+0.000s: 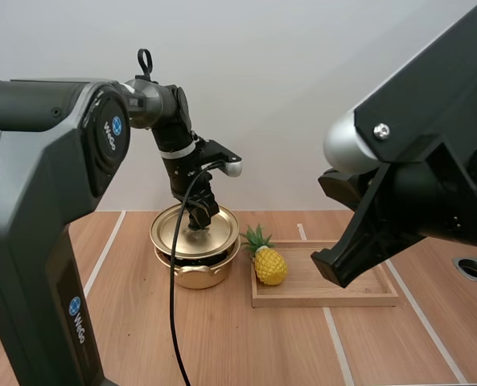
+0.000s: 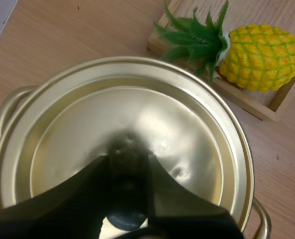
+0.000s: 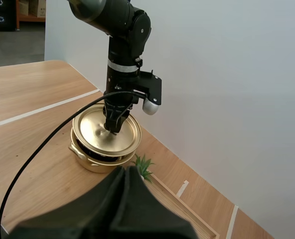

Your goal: Open the pot, put the grape inside, and close it

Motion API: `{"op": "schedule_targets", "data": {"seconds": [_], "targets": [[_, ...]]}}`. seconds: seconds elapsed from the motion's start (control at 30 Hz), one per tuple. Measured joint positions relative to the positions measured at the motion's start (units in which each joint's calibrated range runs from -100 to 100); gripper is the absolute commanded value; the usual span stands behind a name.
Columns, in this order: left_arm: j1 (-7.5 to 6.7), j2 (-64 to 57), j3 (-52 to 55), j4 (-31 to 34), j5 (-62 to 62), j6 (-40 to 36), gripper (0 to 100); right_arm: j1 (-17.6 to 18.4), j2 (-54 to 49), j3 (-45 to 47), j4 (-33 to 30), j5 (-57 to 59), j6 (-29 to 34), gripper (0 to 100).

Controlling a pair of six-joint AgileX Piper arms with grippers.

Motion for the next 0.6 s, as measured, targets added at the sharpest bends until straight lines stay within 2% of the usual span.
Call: {"op": "schedule_targets", "data": {"seconds": [0.6], "targets": [[0.0, 4.3, 0.0, -2.5, 0.0, 0.1, 0, 0.0, 0.0, 0.0, 0.0, 0.0, 0.0, 0]]}}
